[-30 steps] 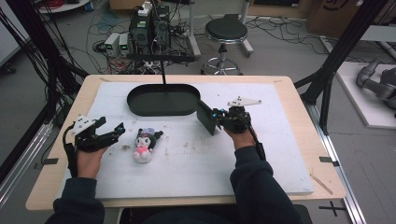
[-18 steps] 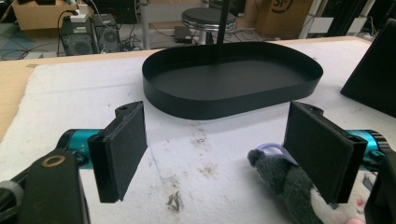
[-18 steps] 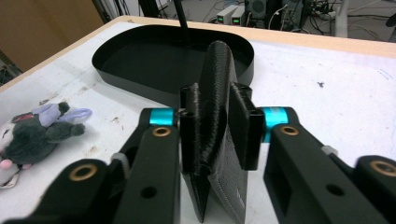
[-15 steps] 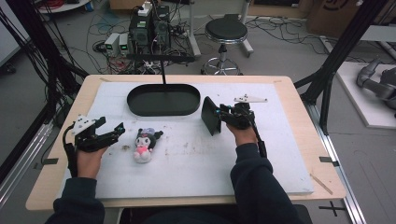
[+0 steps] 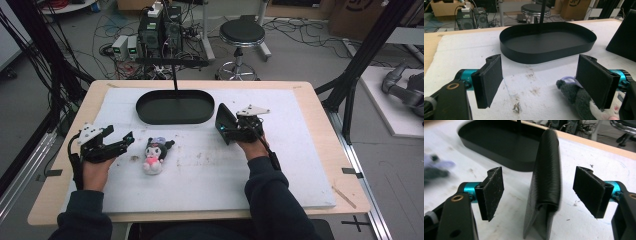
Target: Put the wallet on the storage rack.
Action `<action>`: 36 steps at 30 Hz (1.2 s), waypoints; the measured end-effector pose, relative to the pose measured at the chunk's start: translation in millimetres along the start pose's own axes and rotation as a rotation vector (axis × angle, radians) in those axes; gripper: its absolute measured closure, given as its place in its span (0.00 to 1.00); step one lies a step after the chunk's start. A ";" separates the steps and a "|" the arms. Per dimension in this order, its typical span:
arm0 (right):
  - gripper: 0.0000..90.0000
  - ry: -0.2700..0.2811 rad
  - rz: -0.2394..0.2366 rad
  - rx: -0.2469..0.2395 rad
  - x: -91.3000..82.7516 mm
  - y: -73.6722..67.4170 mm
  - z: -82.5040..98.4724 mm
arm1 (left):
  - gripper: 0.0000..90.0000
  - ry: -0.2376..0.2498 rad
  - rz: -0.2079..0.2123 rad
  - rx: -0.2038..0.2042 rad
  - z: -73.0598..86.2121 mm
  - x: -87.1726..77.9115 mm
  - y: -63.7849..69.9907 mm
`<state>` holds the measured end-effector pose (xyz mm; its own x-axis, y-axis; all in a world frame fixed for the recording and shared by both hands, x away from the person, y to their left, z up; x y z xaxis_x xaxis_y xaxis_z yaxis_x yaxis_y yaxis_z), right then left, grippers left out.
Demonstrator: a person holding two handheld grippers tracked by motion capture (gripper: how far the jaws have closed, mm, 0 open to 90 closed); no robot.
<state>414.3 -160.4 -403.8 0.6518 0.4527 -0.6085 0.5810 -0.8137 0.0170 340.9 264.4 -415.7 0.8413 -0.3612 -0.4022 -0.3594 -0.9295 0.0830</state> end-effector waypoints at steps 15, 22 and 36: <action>0.86 0.009 -0.004 -0.040 4.8 -1.3 -4.3 | 0.24 0.002 0.000 -0.003 0.0 0.4 -1.4; 0.86 0.066 -0.020 -0.071 2.4 -6.2 -25.0 | 0.24 0.003 -0.001 -0.004 0.1 -0.4 -2.6; 0.86 0.121 -0.074 -0.127 38.0 -26.1 -90.1 | 0.24 0.010 -0.003 -0.015 0.3 -0.9 -6.7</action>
Point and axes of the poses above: each handheld gripper's, and its own axes: x roughly forward along the jaws, z roughly out of its underside, y roughly to its right, the point moved 2 cm from there along x, roughly forward along the jaws, and after that the axes turned 6 degrees about -y, right-handed, at the moved point
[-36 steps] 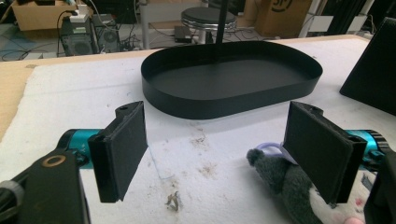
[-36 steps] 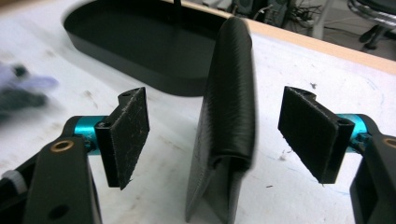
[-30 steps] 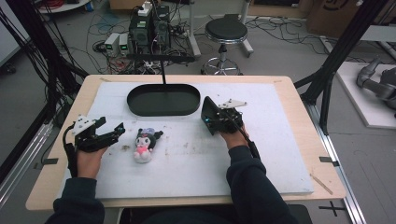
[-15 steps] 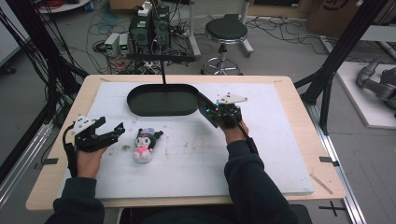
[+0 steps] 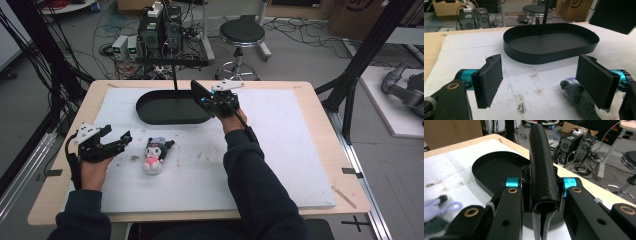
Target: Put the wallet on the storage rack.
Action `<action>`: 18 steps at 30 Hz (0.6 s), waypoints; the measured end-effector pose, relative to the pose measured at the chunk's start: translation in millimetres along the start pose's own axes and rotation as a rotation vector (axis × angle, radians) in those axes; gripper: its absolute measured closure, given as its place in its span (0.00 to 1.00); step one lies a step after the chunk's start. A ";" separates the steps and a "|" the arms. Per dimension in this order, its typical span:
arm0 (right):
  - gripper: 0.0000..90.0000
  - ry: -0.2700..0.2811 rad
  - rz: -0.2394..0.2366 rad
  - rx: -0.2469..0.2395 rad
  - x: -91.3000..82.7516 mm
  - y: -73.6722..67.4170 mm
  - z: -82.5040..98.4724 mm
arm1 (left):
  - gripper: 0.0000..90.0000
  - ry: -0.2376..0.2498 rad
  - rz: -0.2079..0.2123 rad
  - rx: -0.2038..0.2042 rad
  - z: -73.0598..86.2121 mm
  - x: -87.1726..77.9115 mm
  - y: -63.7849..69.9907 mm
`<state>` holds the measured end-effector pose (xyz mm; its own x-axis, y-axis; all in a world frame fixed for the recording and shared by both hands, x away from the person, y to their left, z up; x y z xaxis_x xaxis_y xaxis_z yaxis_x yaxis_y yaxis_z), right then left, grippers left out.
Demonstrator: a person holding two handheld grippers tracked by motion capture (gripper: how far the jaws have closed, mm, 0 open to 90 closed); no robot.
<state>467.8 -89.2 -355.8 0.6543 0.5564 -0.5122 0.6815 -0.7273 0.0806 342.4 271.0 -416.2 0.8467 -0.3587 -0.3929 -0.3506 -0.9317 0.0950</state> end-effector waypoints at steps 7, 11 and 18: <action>0.86 -0.011 0.029 -0.035 38.9 -6.3 -14.6 | 0.24 0.002 0.002 -0.004 0.2 -0.1 -1.4; 0.86 -0.024 0.066 -0.038 57.4 -4.8 -12.6 | 0.24 0.001 0.001 -0.002 0.5 0.6 -1.7; 0.86 -0.057 0.156 -0.027 80.6 5.1 -2.1 | 0.24 0.006 -0.002 -0.012 0.8 0.4 -3.1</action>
Point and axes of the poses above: each handheld gripper's, and its own axes: x roughly forward along the jaws, z roughly out of its underside, y roughly to its right, the point moved 2 cm from there along x, roughly forward along the jaws, and after that the axes turned 6 degrees about -y, right-handed, at the moved point
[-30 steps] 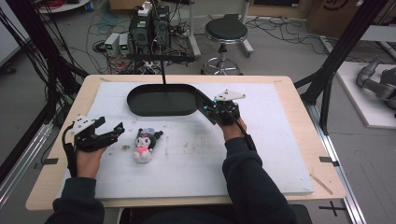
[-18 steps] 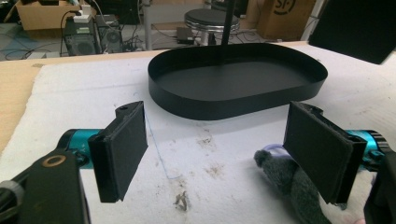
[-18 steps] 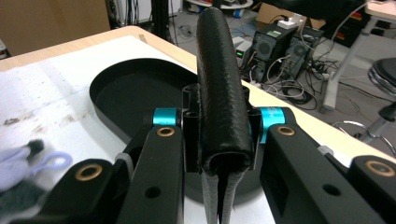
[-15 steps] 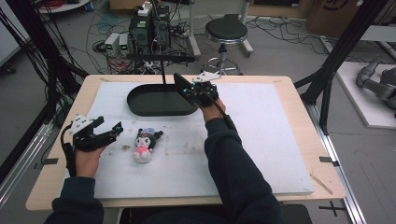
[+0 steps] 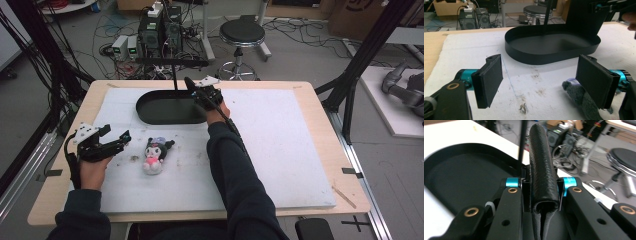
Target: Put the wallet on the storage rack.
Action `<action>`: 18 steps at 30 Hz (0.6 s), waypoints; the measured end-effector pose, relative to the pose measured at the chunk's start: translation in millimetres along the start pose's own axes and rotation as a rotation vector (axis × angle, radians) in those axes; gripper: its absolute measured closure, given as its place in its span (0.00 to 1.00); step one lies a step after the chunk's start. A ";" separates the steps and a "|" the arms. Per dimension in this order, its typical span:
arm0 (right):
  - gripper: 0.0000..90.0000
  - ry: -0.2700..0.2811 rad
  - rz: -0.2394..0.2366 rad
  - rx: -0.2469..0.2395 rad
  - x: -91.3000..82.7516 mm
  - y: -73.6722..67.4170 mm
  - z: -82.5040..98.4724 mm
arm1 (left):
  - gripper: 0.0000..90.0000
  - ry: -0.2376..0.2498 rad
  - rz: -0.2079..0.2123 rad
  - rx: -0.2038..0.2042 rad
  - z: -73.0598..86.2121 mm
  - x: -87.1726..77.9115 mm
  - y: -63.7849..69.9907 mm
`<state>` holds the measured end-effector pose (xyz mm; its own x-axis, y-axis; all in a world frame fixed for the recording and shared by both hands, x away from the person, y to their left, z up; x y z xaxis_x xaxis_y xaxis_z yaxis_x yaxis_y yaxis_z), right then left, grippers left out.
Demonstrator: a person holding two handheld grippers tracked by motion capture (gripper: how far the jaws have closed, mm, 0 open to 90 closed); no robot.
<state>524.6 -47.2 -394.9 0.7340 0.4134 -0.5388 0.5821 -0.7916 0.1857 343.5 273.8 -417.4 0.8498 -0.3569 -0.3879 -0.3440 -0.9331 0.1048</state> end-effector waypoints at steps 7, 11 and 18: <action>0.86 -0.031 0.034 0.006 21.4 -8.5 9.5 | 0.24 -0.001 0.001 -0.001 0.8 -0.7 -0.4; 0.81 -0.016 0.025 0.048 28.1 -16.8 8.4 | 0.24 0.001 0.000 -0.004 1.0 -1.9 -1.0; 0.53 -0.004 -0.056 0.062 34.1 -34.7 7.0 | 0.24 0.003 -0.003 -0.006 1.6 -3.6 -1.3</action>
Point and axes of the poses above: each handheld gripper's, and its own axes: x roughly forward along the jaws, z roughly out of its underside, y roughly to its right, the point moved 2 cm from there along x, roughly forward along the jaws, and after that the axes turned 6 degrees about -y, right-handed, at the moved point
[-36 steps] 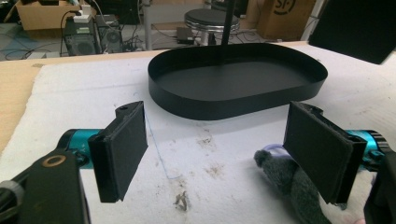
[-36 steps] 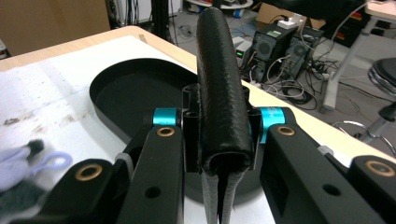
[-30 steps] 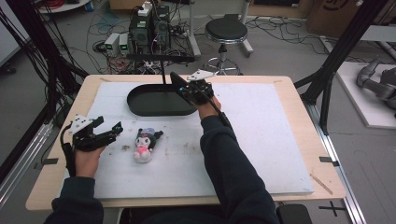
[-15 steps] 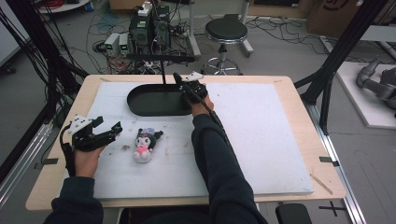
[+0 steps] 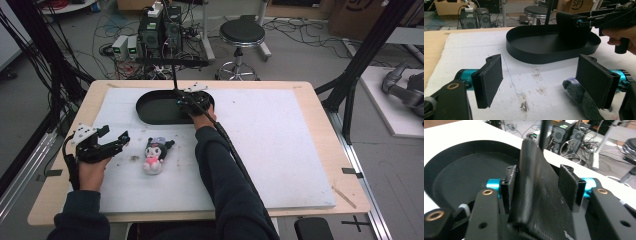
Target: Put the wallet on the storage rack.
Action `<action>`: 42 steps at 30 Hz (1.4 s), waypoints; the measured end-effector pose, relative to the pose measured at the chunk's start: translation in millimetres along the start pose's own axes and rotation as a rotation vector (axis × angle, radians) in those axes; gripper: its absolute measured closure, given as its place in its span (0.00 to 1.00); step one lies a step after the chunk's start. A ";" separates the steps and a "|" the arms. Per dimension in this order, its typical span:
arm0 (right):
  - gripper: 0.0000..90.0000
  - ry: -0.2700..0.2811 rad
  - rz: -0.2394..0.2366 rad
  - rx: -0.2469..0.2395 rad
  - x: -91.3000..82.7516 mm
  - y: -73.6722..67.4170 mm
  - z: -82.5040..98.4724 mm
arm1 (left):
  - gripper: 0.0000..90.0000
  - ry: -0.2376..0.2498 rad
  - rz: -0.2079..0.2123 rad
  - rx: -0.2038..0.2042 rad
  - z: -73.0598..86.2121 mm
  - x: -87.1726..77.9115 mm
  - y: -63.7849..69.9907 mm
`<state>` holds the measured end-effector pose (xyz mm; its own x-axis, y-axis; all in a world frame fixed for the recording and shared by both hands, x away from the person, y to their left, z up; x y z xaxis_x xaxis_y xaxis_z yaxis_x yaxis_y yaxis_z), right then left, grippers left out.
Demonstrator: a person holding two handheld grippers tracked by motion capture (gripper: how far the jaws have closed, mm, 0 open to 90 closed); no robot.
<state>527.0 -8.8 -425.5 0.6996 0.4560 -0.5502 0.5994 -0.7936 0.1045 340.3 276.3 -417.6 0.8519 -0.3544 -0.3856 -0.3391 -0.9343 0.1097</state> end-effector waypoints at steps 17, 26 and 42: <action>0.45 -0.060 -0.189 -0.012 -74.6 41.5 7.1 | 0.24 -0.005 0.013 0.009 -0.2 1.7 4.4; 0.50 -0.098 -0.176 -0.034 -68.9 40.9 24.7 | 0.24 -0.005 0.006 0.011 -0.8 2.3 6.8; 0.47 -0.177 -0.147 -0.023 -23.3 18.5 27.3 | 0.24 -0.008 0.015 0.009 0.3 3.2 4.8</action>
<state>511.2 -45.1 -433.4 0.5262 0.4868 -0.6973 0.7001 -0.7134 0.0303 341.3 270.8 -418.6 0.8434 -0.3682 -0.3913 -0.3556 -0.9285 0.1070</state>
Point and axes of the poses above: each handheld gripper's, and its own axes: x roughly forward along the jaws, z roughly out of its underside, y roughly to its right, the point moved 2 cm from there along x, roughly forward along the jaws, and after that the axes turned 6 degrees about -y, right-handed, at the moved point
